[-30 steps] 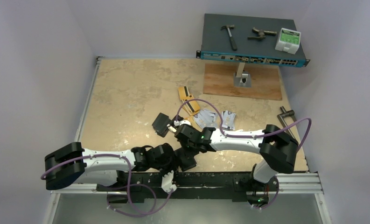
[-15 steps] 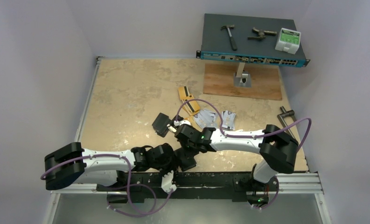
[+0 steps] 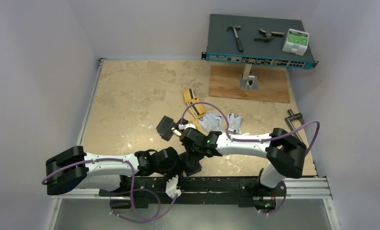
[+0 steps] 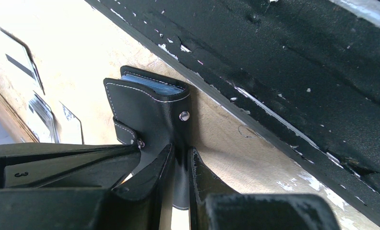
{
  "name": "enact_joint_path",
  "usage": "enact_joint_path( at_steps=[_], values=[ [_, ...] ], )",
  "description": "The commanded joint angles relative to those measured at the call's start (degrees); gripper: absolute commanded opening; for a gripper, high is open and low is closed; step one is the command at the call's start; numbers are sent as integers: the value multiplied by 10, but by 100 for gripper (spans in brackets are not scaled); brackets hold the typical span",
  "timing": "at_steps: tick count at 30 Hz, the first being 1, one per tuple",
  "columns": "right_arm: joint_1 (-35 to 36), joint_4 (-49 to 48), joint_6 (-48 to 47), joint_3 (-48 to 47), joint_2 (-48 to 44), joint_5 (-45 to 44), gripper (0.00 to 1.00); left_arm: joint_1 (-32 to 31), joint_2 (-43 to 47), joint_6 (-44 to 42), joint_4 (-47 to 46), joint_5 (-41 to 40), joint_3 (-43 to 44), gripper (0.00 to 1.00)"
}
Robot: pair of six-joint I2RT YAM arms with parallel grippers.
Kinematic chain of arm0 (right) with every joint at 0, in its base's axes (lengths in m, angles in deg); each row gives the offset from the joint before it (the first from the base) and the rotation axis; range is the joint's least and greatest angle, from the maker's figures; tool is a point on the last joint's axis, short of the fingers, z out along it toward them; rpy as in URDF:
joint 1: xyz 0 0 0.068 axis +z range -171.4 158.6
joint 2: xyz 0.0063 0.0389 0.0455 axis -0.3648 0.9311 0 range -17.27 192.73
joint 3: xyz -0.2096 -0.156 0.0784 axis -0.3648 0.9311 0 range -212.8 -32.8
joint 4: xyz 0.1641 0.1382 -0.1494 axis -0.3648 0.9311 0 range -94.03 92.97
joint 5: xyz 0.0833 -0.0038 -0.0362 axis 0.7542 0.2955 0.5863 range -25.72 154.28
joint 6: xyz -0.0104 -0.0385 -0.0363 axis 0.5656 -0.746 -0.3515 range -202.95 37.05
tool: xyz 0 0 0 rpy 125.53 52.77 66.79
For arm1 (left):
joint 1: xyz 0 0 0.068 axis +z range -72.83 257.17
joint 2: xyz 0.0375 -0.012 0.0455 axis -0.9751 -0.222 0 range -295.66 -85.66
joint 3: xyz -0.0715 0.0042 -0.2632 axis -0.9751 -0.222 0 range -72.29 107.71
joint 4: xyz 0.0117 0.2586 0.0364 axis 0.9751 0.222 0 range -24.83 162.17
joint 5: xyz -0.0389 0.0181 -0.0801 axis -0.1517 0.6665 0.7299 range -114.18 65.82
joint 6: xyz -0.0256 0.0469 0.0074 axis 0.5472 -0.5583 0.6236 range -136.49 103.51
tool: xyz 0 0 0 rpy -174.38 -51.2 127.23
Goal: Put the credit cards into the card holder
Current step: Close the card holder at the corner of the board.
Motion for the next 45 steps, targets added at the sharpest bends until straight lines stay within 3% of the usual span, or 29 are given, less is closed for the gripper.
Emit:
enact_joint_path(
  at_steps=[1, 13, 22, 28, 36, 45],
  values=[
    [4, -23, 4, 22, 12, 9, 0, -4, 5, 0, 18, 16, -5, 0],
    [4, -9, 0, 17, -4, 10, 0, -4, 4, -2, 22, 15, -3, 0],
    [5, 53, -1, -25, -69, -21, 31, -3, 3, -1, 24, 16, -2, 0],
    [4, 59, 2, -11, -79, -13, 41, -4, 4, -1, 24, 16, -2, 0],
    [8, 57, -8, -22, -37, -49, 42, -4, 4, 1, 23, 16, -2, 0],
    [17, 57, -5, -40, -18, -73, 32, -4, 4, 3, 23, 15, 0, 0]
  ],
)
